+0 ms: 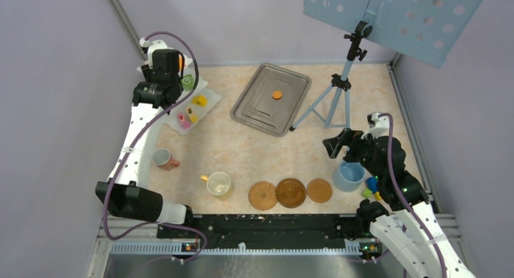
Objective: Serve the afternoon tea
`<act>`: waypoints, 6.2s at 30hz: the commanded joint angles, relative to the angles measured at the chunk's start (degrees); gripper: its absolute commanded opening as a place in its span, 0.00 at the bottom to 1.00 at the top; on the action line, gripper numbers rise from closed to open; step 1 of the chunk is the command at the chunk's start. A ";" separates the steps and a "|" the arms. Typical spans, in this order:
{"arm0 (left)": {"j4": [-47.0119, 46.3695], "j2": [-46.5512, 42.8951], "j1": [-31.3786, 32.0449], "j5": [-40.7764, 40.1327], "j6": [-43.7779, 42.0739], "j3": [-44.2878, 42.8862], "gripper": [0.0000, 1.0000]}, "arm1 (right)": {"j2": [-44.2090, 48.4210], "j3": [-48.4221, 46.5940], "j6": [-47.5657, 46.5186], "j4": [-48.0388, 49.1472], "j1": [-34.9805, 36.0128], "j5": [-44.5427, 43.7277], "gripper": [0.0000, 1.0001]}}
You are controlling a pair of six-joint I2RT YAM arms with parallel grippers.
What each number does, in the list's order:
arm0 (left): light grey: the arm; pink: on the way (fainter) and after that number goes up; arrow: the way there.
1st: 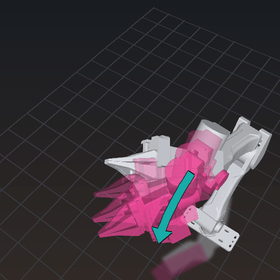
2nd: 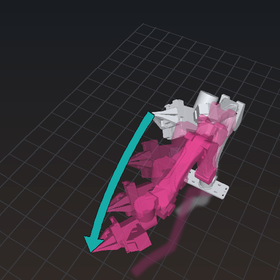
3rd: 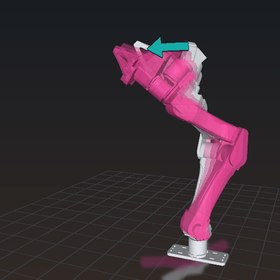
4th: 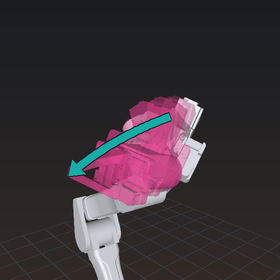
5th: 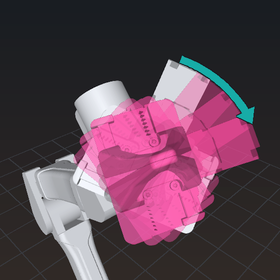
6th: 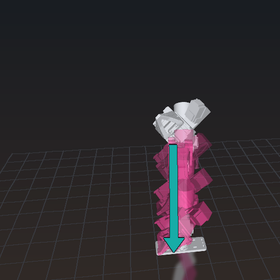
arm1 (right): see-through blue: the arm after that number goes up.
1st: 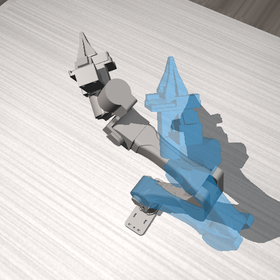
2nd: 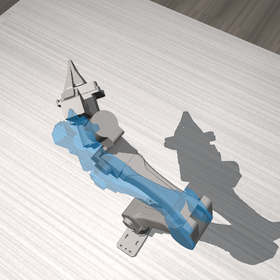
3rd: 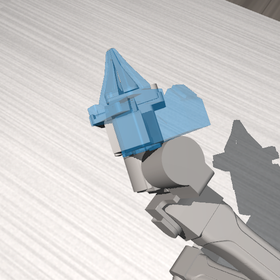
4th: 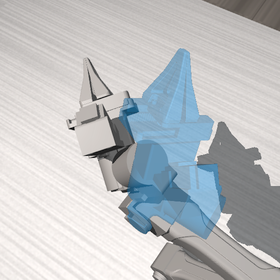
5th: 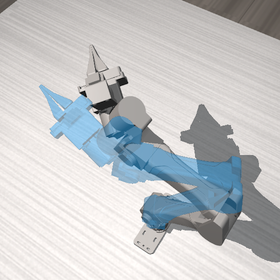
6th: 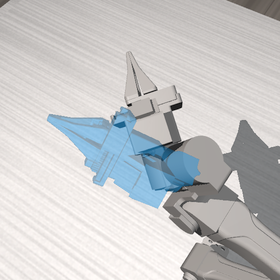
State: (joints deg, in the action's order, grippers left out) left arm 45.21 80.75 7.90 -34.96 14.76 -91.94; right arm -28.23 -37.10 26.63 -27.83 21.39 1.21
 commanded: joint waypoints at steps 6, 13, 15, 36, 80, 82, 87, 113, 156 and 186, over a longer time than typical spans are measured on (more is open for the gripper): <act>-2.75 -3.79 -0.34 3.12 -0.27 -2.93 0.60 | -0.16 0.28 -0.21 2.35 0.59 0.11 0.98; -1.03 -7.55 -0.34 12.10 -0.40 -2.33 0.67 | -0.07 0.28 -0.12 2.26 0.63 -0.04 0.98; -0.76 -9.15 -0.34 12.49 -0.52 -1.01 0.69 | -0.11 0.28 -0.11 2.31 0.61 -0.15 0.98; -2.74 -17.60 -0.34 30.86 3.41 17.10 0.80 | -0.32 0.45 -0.28 2.54 0.59 0.07 0.98; -2.76 19.27 -7.46 14.81 60.80 32.83 0.89 | -0.89 0.10 -0.06 1.99 0.59 0.34 0.98; -2.85 19.19 -7.42 14.07 60.44 32.60 0.83 | -0.97 0.10 -0.06 2.01 0.63 0.27 0.98; -1.93 17.58 -7.46 11.03 59.35 31.85 0.72 | -0.93 0.07 -0.05 1.94 0.59 0.20 0.98; 7.75 -5.21 -11.92 0.20 53.92 23.41 0.52 | 0.16 0.45 0.32 2.03 0.63 0.19 0.98; -0.32 28.62 28.32 23.12 -12.29 -11.61 0.56 | -0.02 -0.69 0.39 0.71 0.60 -0.77 0.98; -7.98 39.49 23.96 34.17 -8.08 -15.67 0.50 | -0.01 -0.69 0.52 0.66 0.62 -0.78 0.98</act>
State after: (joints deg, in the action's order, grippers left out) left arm 39.16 118.72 31.81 -3.62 6.09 -104.88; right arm -27.88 -36.32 27.09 -28.36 21.39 0.95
